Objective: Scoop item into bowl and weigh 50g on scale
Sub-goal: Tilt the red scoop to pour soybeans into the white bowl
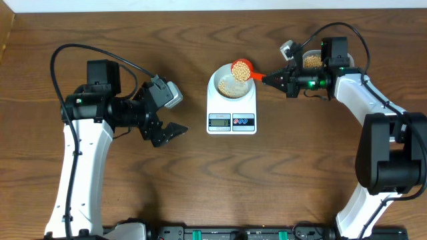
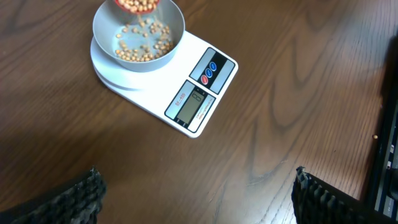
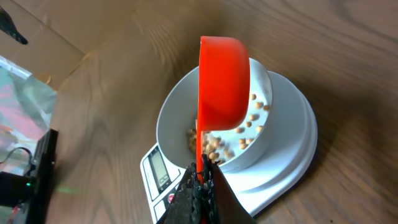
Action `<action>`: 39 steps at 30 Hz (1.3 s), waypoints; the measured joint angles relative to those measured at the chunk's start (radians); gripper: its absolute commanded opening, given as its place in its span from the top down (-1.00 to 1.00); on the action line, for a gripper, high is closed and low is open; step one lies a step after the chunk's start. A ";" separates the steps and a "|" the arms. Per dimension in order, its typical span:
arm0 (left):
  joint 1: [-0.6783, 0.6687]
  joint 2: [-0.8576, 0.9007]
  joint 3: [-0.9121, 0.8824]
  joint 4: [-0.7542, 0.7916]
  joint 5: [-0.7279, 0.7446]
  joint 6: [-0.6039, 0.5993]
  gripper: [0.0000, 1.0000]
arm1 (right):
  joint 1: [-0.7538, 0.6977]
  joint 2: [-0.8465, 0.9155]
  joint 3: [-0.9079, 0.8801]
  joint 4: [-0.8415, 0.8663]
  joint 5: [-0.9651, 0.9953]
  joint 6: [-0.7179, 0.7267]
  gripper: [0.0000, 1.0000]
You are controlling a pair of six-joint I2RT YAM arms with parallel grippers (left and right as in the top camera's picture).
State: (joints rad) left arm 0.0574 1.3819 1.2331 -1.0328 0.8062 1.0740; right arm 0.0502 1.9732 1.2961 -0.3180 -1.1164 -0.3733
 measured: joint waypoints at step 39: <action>0.000 0.000 0.000 0.000 0.000 0.000 -0.96 | 0.061 0.000 0.000 0.031 0.082 -0.138 0.98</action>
State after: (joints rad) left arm 0.0574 1.3819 1.2331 -1.0328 0.8062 1.0740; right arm 0.1108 1.9732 1.2961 -0.2874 -1.0348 -0.5117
